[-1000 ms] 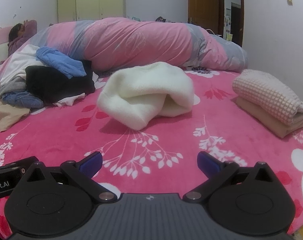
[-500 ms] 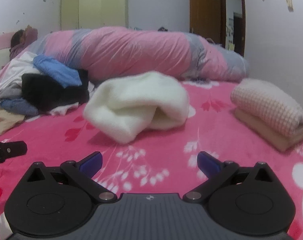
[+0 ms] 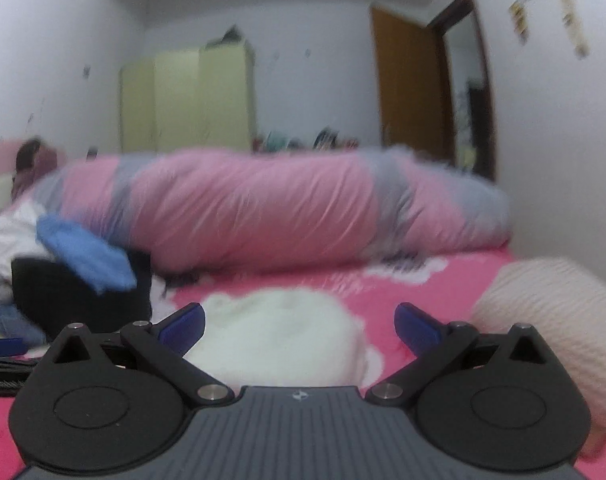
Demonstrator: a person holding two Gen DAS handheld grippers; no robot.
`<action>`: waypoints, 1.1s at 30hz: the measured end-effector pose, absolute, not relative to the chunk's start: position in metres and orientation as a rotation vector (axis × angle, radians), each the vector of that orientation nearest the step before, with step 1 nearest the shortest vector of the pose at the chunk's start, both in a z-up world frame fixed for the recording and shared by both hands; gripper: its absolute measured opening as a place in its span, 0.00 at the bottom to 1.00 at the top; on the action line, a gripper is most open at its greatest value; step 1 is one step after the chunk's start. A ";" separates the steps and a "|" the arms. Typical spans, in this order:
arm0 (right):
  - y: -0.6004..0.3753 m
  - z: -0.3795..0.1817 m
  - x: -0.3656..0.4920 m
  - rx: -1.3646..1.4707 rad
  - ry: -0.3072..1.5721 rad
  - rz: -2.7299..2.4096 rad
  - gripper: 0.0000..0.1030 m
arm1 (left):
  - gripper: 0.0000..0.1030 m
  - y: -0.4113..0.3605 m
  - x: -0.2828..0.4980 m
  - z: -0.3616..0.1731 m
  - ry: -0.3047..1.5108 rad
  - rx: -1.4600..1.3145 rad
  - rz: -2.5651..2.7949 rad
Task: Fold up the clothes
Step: 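Grasp the cream fleece garment with the right gripper while the left gripper grasps it too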
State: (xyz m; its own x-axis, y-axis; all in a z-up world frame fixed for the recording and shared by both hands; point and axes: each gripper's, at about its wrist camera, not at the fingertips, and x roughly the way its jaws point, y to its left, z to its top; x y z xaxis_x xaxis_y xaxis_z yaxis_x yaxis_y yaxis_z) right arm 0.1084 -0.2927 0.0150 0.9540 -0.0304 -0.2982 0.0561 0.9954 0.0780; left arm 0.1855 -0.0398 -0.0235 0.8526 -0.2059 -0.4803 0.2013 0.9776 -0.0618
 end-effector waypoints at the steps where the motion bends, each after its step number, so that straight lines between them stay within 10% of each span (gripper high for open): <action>1: -0.290 0.009 0.124 0.085 0.320 -0.035 1.00 | 1.00 -0.044 0.195 -0.032 0.532 -0.005 -0.224; 8: -0.285 -0.034 0.213 0.110 0.418 -0.005 1.00 | 0.90 -0.065 0.234 -0.071 0.614 -0.049 -0.299; 12: -0.291 -0.052 0.243 0.212 0.512 0.039 0.98 | 0.54 -0.071 0.248 -0.086 0.662 -0.098 -0.320; 17: -0.294 -0.056 0.244 0.272 0.513 0.096 0.58 | 0.13 -0.074 0.247 -0.082 0.651 -0.127 -0.331; 23: -0.292 -0.034 0.219 0.248 0.455 0.111 0.12 | 0.08 -0.071 0.222 -0.059 0.591 -0.154 -0.353; 33: -0.281 -0.002 0.123 0.271 0.421 0.214 0.08 | 0.08 -0.043 0.120 -0.035 0.516 -0.146 -0.454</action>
